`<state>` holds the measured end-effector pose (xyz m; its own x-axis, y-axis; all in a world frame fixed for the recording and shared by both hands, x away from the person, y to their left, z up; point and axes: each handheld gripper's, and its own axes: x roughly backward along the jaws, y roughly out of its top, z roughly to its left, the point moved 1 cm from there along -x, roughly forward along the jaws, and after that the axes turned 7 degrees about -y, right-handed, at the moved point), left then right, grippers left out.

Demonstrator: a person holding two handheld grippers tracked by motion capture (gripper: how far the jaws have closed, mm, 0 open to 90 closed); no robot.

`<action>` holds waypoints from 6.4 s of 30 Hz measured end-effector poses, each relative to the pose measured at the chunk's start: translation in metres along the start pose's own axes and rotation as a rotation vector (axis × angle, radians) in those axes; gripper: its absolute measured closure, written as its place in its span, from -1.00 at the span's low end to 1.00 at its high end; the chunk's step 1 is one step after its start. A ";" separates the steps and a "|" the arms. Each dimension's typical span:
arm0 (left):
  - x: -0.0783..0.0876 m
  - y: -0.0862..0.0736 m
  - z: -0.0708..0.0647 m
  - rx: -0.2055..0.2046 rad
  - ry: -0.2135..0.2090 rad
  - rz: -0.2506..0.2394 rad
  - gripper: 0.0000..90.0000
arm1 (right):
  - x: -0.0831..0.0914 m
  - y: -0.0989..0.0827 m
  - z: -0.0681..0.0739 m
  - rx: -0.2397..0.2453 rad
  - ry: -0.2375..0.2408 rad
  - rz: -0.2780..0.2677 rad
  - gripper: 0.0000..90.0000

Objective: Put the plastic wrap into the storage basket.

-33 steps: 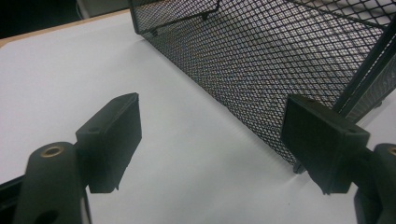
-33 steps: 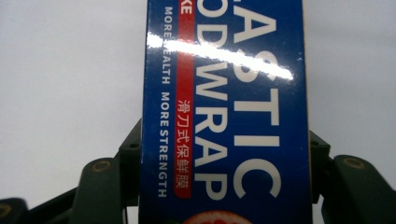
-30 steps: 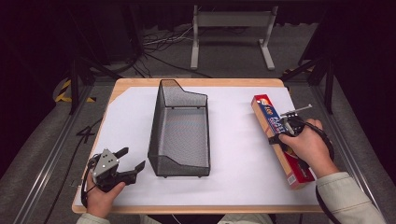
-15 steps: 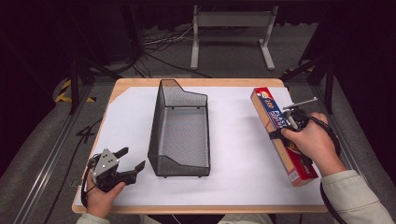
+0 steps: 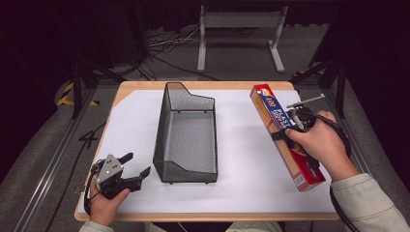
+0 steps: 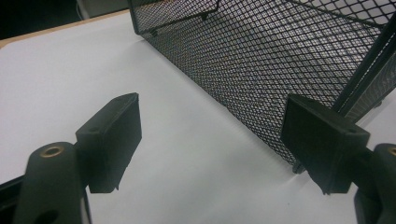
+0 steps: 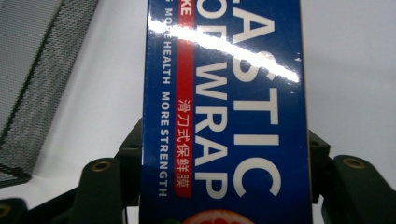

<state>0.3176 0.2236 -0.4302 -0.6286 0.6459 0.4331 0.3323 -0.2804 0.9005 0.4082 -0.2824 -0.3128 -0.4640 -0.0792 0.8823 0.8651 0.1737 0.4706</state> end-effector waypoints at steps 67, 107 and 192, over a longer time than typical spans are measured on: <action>0.006 -0.002 0.003 0.006 0.002 -0.022 -0.53 | -0.034 0.063 0.205 0.209 0.109 -0.019 -0.13; 0.008 -0.003 0.003 0.011 -0.001 -0.028 -0.53 | -0.083 0.067 0.239 0.181 0.013 0.186 -0.16; 0.005 -0.003 0.002 0.016 0.012 -0.014 -0.55 | 0.011 -0.049 0.012 0.291 0.221 -0.675 -0.61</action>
<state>0.3144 0.2291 -0.4310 -0.6415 0.6415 0.4207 0.3340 -0.2601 0.9060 0.3587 -0.2801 -0.3265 -0.7986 -0.4487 0.4012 0.3085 0.2673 0.9129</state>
